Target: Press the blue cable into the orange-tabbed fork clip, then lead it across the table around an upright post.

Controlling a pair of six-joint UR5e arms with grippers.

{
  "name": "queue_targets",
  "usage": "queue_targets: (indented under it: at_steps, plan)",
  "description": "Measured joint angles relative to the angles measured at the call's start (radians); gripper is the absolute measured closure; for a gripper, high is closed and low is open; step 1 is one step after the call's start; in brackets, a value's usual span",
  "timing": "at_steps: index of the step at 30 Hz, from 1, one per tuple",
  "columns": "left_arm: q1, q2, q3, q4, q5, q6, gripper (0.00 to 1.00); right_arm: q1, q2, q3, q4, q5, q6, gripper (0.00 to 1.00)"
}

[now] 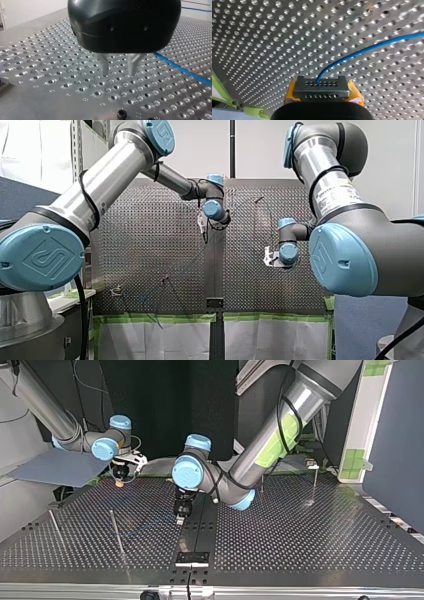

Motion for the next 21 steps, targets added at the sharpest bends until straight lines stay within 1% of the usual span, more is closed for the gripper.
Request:
queue_targets:
  at_steps: [1, 2, 4, 5, 6, 10, 17, 21]
  plan:
    - [0.000, 0.000, 0.000, -0.001, 0.000, 0.000, 0.36, 0.000, 0.004, 0.000, -0.002, 0.001, 0.000, 1.00]
    - [0.000, 0.000, 0.000, -0.002, 0.000, 0.000, 0.36, -0.001, 0.009, 0.001, -0.004, 0.002, 0.001, 1.00]
    - [0.000, 0.000, 0.000, -0.005, -0.001, 0.001, 0.22, -0.001, 0.018, 0.001, -0.007, 0.005, 0.002, 1.00]
    - [0.000, 0.000, 0.000, -0.006, -0.002, 0.001, 0.22, -0.002, 0.022, 0.001, -0.008, 0.006, 0.002, 1.00]
    - [0.000, 0.000, 0.000, -0.007, -0.005, 0.002, 0.20, -0.002, 0.027, 0.002, -0.010, 0.007, 0.002, 1.00]
    - [0.000, 0.000, 0.000, -0.009, -0.013, 0.002, 0.20, -0.004, 0.039, 0.002, -0.018, 0.010, 0.003, 1.00]
    - [0.000, 0.000, 0.000, -0.010, -0.015, 0.002, 0.20, -0.010, 0.045, 0.003, -0.029, 0.013, 0.006, 1.00]
    - [0.000, 0.000, 0.000, -0.011, -0.015, 0.002, 0.20, -0.014, 0.052, 0.010, -0.053, 0.014, 0.012, 1.00]
